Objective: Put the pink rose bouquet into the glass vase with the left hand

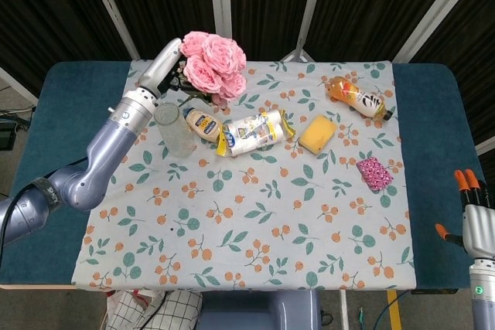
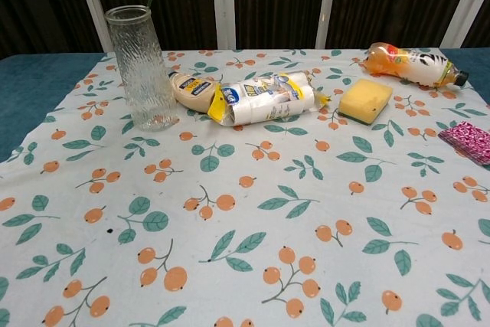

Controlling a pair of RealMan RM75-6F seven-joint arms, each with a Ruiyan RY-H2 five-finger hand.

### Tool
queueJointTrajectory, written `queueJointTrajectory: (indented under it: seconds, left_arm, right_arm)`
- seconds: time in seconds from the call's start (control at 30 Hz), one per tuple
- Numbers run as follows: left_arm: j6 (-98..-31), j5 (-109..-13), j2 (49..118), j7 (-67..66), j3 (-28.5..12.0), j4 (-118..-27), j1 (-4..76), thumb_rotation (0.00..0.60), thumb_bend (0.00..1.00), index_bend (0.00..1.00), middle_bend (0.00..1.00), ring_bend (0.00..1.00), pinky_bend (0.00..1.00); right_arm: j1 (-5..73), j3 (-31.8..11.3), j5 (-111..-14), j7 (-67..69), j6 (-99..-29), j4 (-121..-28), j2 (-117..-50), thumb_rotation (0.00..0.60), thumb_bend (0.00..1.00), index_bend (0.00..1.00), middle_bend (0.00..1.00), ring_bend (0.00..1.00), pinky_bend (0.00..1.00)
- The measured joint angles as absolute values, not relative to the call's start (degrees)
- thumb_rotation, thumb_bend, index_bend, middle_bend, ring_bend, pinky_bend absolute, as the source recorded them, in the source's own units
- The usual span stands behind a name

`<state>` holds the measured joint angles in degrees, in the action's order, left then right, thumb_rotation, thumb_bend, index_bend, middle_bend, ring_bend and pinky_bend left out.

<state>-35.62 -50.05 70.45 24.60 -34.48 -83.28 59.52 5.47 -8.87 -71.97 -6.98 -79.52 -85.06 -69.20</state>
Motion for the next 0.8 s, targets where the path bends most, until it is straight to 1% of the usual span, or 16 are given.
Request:
queueJointTrajectory:
  seconds: [0.37, 0.57, 0.8]
  left_arm:
    - [-34.3, -57.0, 70.3, 32.8, -33.5, -83.7, 55.8, 0.6, 0.44, 0.51, 0.47, 0.34, 0.38]
    - [-33.5, -62.2, 69.1, 39.3, -33.7, -83.9, 53.6, 0.6, 0.43, 0.51, 0.43, 0.3, 0.36]
    - [-31.0, -67.0, 67.5, 44.0, -31.0, -83.1, 51.4, 0.6, 0.43, 0.49, 0.41, 0.27, 0.34]
  right_arm:
    - [5.6, -8.6, -72.3, -7.2, -79.6, -85.1, -69.6, 0.6, 0.21, 0.02, 0.0, 0.04, 0.08]
    - [5.7, -8.5, -72.5, -7.1, -79.4, -85.1, -69.7, 0.6, 0.21, 0.02, 0.0, 0.04, 0.08]
    - [5.7, -8.3, -72.8, -7.4, -79.7, -85.2, -69.9, 0.6, 0.21, 0.02, 0.0, 0.04, 0.08]
